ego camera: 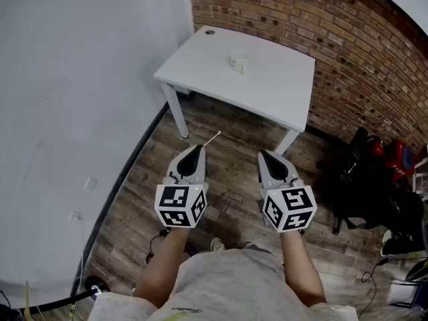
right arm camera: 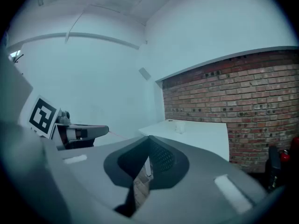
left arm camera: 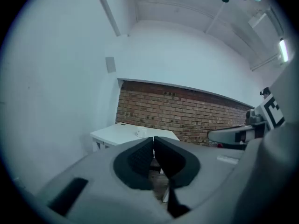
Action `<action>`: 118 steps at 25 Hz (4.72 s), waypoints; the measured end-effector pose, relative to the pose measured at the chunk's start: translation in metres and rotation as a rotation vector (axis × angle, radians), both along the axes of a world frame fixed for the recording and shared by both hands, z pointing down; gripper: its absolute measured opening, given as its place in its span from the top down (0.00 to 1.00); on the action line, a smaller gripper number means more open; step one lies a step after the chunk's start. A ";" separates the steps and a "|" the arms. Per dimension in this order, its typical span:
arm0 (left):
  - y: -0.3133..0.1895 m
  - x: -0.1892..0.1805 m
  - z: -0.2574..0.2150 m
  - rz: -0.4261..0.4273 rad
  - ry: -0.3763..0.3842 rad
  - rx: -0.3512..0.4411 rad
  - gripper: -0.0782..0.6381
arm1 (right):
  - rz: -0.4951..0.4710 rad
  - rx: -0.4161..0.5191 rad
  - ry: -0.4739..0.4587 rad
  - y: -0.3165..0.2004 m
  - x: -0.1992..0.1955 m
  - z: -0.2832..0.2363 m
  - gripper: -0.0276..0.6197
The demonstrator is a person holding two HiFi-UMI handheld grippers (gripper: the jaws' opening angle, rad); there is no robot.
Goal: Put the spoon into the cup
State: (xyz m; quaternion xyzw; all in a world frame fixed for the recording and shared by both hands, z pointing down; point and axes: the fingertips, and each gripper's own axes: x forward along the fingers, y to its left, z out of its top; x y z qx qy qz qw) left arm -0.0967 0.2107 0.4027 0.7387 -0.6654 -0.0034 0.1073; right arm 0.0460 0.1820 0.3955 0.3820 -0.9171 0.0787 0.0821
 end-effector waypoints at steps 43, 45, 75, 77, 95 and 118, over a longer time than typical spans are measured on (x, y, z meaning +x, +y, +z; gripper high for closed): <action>-0.309 0.017 0.004 -0.093 -0.016 -0.075 0.88 | -0.145 -0.078 -0.019 -0.319 -0.002 0.011 0.95; -0.320 0.018 0.003 -0.105 -0.016 -0.078 0.88 | -0.162 -0.078 -0.019 -0.330 -0.003 0.011 0.95; -0.496 -0.036 0.022 0.003 -0.014 -0.115 0.88 | -0.089 -0.102 0.007 -0.479 -0.062 0.029 0.95; -0.512 -0.042 0.026 0.027 -0.022 -0.122 0.88 | -0.070 -0.105 0.008 -0.493 -0.069 0.030 0.95; -0.598 -0.072 0.079 0.211 -0.046 -0.236 0.88 | 0.060 -0.140 0.025 -0.555 -0.115 0.050 0.95; -0.623 -0.079 0.107 0.304 -0.021 -0.303 0.74 | 0.122 -0.192 0.024 -0.580 -0.130 0.068 0.95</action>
